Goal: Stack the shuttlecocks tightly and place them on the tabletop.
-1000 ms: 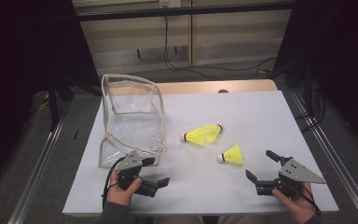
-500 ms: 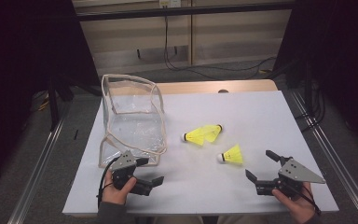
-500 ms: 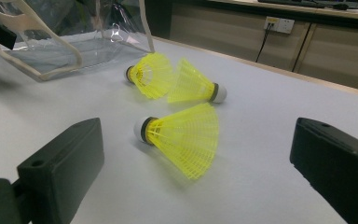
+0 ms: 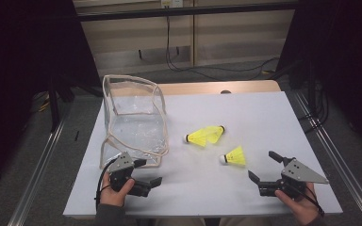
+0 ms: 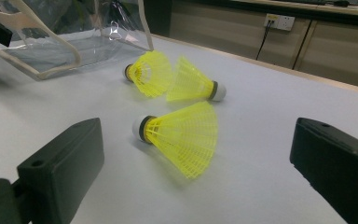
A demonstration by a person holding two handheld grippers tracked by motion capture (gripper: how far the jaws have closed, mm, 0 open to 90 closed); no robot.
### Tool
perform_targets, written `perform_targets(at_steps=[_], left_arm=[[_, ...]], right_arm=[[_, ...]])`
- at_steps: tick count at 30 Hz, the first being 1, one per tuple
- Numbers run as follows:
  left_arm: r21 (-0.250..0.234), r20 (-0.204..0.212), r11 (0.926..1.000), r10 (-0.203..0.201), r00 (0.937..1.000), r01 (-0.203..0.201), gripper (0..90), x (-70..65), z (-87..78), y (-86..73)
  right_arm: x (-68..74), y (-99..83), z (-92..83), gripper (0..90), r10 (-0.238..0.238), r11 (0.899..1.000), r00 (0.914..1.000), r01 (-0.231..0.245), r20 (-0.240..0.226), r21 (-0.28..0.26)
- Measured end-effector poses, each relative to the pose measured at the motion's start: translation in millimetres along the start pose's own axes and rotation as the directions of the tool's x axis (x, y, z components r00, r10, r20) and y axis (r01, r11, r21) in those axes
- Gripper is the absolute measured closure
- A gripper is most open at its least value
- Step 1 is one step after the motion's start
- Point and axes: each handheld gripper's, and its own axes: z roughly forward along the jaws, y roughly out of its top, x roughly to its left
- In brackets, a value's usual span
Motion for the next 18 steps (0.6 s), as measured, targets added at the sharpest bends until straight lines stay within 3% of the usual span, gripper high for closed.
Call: perform_targets(at_steps=[18], left_arm=[[-0.004,-0.029,1.0,-0.007,0.9995,0.007,4.3,7.4,-4.6,-2.3]], right_arm=[[-1.0,0.1,1.8,2.4,0.0,1.0,1.0,0.0,0.0,0.009]])
